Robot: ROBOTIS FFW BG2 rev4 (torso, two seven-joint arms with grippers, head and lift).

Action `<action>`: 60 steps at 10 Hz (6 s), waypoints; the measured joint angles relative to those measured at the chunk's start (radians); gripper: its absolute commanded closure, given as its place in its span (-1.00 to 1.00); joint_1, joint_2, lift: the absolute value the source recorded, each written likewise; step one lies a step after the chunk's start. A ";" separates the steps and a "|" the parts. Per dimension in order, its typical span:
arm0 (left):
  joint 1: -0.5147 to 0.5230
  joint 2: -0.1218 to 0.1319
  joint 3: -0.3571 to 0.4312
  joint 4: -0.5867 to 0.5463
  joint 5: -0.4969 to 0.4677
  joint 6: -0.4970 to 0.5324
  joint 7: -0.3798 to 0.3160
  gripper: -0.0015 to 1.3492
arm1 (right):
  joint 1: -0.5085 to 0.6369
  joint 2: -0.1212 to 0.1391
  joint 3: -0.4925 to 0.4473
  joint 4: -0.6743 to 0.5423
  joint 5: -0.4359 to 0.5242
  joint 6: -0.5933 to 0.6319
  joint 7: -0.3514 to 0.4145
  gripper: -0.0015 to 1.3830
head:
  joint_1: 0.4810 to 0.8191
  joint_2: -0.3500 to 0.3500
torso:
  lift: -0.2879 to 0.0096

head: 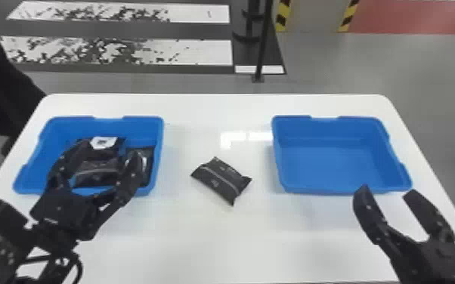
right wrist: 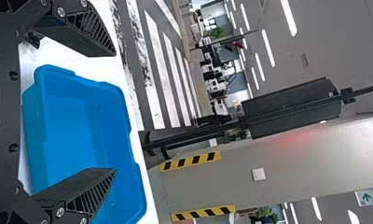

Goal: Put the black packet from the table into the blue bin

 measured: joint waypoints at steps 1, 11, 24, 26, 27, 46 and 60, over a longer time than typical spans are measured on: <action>-0.065 0.000 -0.022 0.050 -0.055 0.029 -0.026 -0.75 | -0.002 0.000 0.001 0.002 0.000 0.000 0.000 -0.80 | 0.27 -0.25 | 0.20; -0.528 -0.017 -0.369 0.422 -0.416 0.407 -0.220 -0.75 | -0.028 0.000 0.012 0.018 0.010 0.000 0.002 -0.80 | 0.27 -0.93 | 0.20; -0.669 -0.007 -0.396 0.596 -0.555 0.394 -0.273 0.80 | -0.039 0.000 0.018 0.031 0.008 0.000 0.003 -0.80 | 0.27 -0.84 | 0.20; -0.662 0.018 -0.378 0.537 -0.505 0.386 -0.309 0.80 | -0.037 0.000 0.018 0.031 0.006 0.000 0.003 -0.80 | 0.27 -0.82 | 0.20; -0.630 0.036 -0.349 0.459 -0.486 0.403 -0.321 0.80 | -0.037 0.000 0.018 0.029 0.006 0.000 0.003 -0.80 | 0.27 -0.81 | 0.20; 0.031 -0.068 0.188 -0.028 0.050 -0.011 -0.063 -0.81 | -0.027 0.000 0.018 0.013 -0.008 -0.002 0.003 -0.80 | 0.27 0.20 | 0.20; 0.279 -0.067 0.182 -0.204 0.130 -0.148 0.095 -0.81 | -0.007 0.000 0.018 0.001 -0.011 -0.002 0.003 -0.80 | 0.27 0.33 | 0.20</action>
